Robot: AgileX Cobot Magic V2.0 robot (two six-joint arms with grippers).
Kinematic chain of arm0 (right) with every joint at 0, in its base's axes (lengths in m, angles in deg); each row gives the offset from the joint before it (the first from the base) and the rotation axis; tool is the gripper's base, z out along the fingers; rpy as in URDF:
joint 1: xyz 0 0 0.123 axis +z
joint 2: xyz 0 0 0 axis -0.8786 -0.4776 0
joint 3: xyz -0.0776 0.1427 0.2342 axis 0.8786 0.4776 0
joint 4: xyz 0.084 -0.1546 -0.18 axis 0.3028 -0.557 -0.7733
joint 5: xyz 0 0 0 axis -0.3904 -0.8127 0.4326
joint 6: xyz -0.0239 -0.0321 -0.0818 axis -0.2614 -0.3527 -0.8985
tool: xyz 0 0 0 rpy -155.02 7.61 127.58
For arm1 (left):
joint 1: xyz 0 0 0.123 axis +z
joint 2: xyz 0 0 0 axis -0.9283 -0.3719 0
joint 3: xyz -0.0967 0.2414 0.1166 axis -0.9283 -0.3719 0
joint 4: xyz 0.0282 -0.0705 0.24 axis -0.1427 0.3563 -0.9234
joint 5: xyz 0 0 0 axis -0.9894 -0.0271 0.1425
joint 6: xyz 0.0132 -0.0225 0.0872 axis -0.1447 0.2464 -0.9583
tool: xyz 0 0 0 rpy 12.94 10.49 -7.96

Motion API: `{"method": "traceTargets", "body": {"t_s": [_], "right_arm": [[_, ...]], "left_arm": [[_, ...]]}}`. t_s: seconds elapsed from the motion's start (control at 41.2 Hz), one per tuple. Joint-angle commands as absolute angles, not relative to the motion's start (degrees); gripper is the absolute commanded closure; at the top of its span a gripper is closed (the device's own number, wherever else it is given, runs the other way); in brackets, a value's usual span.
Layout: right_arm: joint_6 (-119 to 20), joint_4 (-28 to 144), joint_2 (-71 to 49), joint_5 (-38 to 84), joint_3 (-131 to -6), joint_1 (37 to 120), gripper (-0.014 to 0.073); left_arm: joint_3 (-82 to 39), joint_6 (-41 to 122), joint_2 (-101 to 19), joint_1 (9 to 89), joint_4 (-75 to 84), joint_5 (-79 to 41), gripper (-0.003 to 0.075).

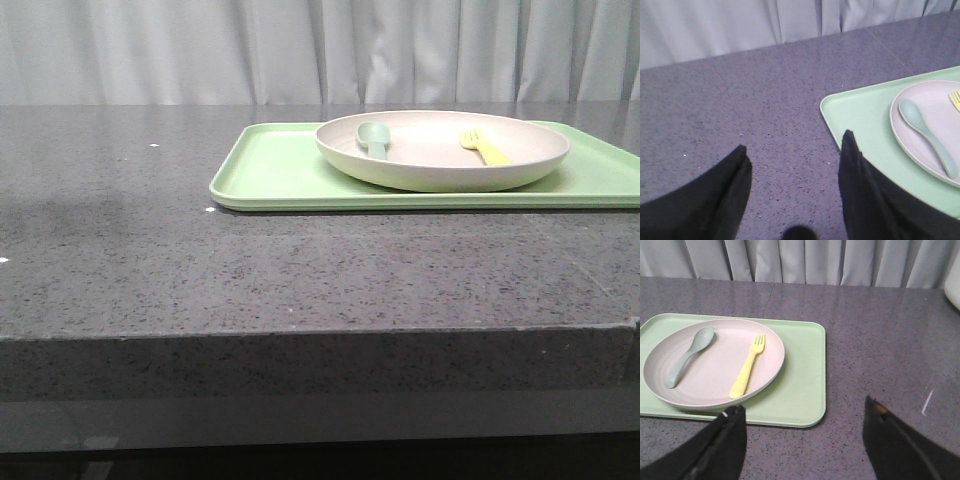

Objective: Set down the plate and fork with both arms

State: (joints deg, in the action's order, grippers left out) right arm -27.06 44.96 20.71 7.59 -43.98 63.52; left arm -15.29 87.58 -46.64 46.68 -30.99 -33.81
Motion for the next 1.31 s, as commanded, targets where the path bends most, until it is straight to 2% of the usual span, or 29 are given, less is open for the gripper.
{"method": "traceTargets", "body": {"t_s": [0.0,0.17,0.51,0.923,1.287], "right_arm": [[-27.4,44.4,19.9,12.3,-46.0,63.6,0.0074],[-27.4,44.4,19.9,12.3,-46.0,63.6,0.0074],[-27.4,44.4,19.9,12.3,-46.0,63.6,0.0074],[-27.4,44.4,19.9,12.3,-46.0,63.6,0.0074],[-27.4,44.4,19.9,12.3,-46.0,63.6,0.0074]], "left_arm": [[-19.9,88.1,-39.4,46.8,-33.2,-25.4,0.033],[-26.4,88.1,-32.4,46.8,-34.4,-24.9,0.033],[-27.6,88.1,-31.0,46.8,-35.1,-25.2,0.033],[-27.7,88.1,-35.7,46.8,-35.1,-25.1,0.033],[-27.2,88.1,-46.0,46.9,-36.9,-23.2,0.033]]}}
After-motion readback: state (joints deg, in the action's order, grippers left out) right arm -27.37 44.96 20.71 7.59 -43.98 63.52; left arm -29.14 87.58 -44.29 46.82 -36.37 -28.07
